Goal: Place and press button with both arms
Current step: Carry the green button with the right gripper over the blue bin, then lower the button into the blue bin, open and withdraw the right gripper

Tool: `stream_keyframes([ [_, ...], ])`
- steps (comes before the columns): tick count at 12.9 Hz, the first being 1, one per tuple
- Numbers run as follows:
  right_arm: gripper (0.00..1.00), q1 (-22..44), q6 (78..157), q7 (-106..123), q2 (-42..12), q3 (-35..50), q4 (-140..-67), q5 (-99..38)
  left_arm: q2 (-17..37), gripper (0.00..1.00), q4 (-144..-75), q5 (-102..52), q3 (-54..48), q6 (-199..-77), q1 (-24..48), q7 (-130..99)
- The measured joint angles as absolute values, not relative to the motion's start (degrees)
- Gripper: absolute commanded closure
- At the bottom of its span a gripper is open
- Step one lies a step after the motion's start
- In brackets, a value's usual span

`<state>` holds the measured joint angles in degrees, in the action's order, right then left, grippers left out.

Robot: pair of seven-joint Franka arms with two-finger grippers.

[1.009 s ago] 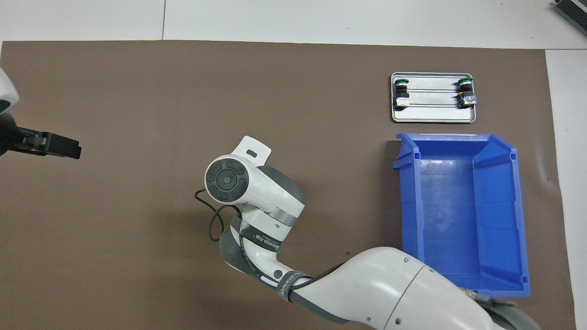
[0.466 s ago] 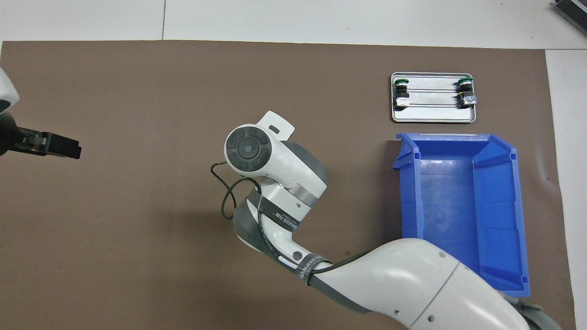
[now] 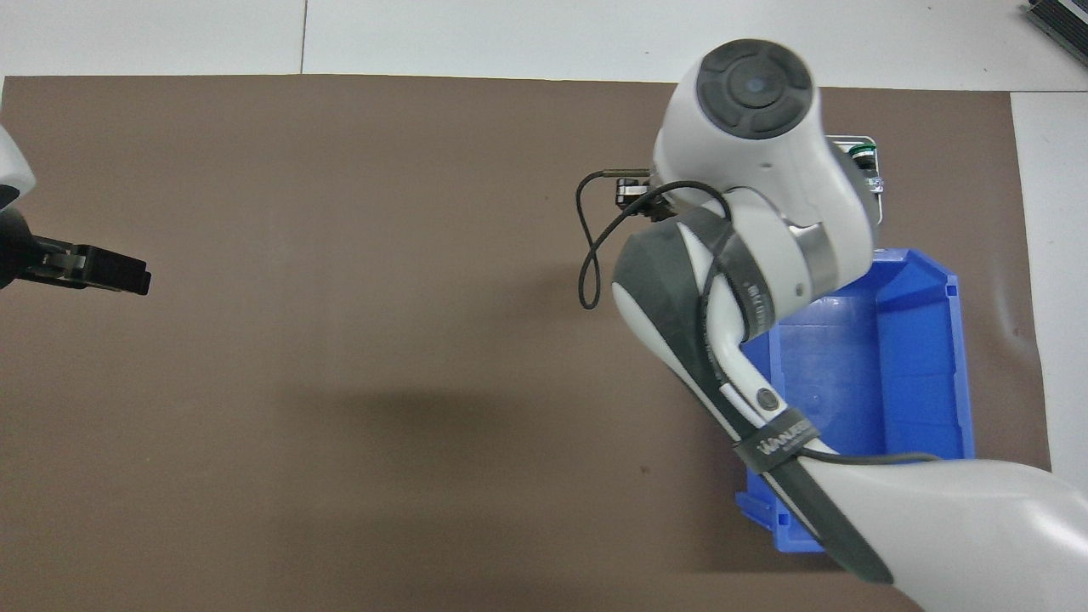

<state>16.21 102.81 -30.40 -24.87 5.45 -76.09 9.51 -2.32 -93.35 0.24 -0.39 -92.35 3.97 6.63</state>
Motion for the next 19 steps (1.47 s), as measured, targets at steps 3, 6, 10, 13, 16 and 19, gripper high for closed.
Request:
stream_keyframes([
  [3, 0.93, 14.3, 99.6, -25.4, -22.2, -0.2, -77.5, 8.8, -2.3, 0.00, -93.3, 0.2, -0.4, -92.3, 4.0, 6.6],
  [6, 0.93, 13.5, 99.3, -14.2, -17.5, -9.3, -83.3, 0.4, -2.3, 0.00, -93.3, 0.2, -0.4, -92.3, 4.0, 6.6],
  [10, 0.94, 12.5, 107.0, -8.1, -8.7, -13.8, -98.4, -2.6, -2.3, 0.00, -93.3, 0.2, -0.4, -92.3, 4.0, 6.6],
  [13, 0.94, 14.1, 119.1, -8.3, -4.4, -13.5, -112.5, -2.6, -2.3, 0.00, -93.3, 0.2, -0.4, -92.3, 4.0, 6.6],
  [16, 0.94, 14.7, 126.2, -8.4, -2.9, -13.4, -120.7, -2.6, -2.3, 0.00, -93.3, 0.2, -0.4, -92.3, 4.0, 6.6],
  [19, 0.93, 14.7, 131.8, -8.4, -2.6, -13.5, -126.0, -2.6, -2.3, 0.00, -93.3, 0.2, -0.4, -92.3, 4.0, 6.6],
])
